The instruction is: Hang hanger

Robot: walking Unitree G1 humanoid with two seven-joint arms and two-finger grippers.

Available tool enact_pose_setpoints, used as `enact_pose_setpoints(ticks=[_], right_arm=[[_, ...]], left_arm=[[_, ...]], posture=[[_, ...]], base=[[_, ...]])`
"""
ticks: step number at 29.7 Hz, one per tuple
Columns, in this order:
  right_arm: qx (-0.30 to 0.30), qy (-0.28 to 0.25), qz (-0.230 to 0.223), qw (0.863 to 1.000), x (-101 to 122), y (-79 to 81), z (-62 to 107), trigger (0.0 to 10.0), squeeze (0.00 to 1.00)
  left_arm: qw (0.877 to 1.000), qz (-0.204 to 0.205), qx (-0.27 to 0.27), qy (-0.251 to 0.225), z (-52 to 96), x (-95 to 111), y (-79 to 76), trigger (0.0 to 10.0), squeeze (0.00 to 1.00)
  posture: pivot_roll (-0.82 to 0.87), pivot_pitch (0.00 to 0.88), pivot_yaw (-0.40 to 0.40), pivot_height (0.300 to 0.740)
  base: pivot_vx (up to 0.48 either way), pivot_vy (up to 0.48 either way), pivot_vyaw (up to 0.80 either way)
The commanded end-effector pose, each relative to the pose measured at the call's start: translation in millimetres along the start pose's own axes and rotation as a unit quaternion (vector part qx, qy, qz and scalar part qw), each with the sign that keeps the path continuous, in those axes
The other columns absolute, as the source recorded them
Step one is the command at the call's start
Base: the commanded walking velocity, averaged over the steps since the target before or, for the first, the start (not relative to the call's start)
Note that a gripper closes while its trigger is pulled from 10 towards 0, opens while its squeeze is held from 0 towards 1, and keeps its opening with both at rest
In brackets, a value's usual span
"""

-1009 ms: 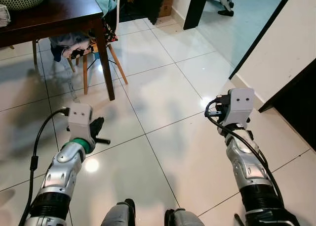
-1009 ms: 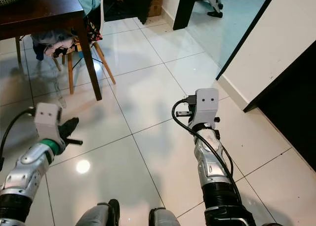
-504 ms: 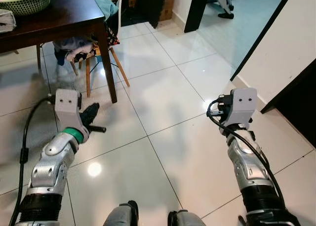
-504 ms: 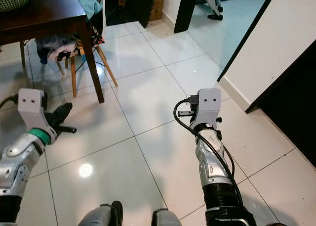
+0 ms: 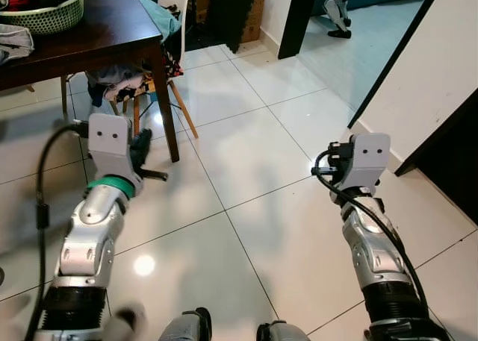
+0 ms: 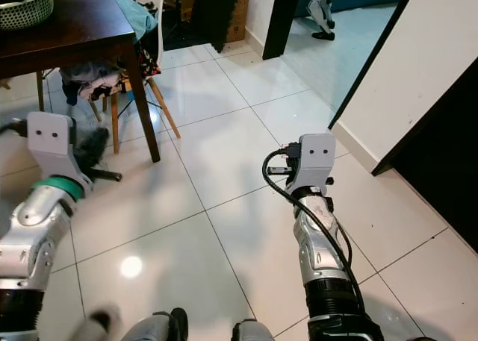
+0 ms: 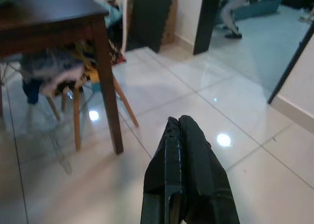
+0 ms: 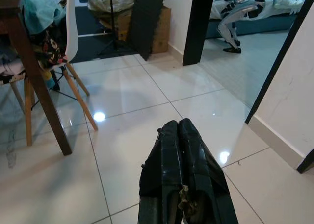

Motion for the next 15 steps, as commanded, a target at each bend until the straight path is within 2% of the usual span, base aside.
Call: enact_pose_setpoints(ticks=[1, 5, 15], right_arm=[[-0.008, 0.0, -0.003, 1.0, -1.4, -5.2, 3.3, 10.0, 0.0], [-0.006, 0.0, -0.003, 1.0, -1.4, -4.3, 3.5, 10.0, 0.0], [-0.006, 0.0, -0.002, 1.0, -1.4, -4.0, 3.5, 10.0, 0.0]], left_arm=[[1.0, -0.004, -0.001, 0.02, 2.4, -6.1, -5.5, 10.0, 0.0], [1.0, -0.023, -0.011, 0.015, 1.2, -5.0, -9.9, 10.0, 0.0], [0.999, -0.031, -0.008, 0.009, 0.6, -3.4, -9.2, 10.0, 0.0]], posture=[[0.0, 0.037, 0.029, 0.74], [0.0, 0.04, 0.028, 0.74], [0.0, 0.04, 0.028, 0.74]], base=[[0.0, 0.0, 0.0], [0.0, 0.0, 0.0], [0.0, 0.0, 0.0]])
Point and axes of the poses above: a point about 5 cm out from each wrist's last joint towards the gripper, its own z axis pointing back from the gripper into the wrist, its own x axis along the axis of the wrist's last joint, y = z × x, the point moved 2 cm from there along -z, pointing out of the wrist towards the gripper, and after that the axes turned 5 degrees about z, right-handed, at the moved point
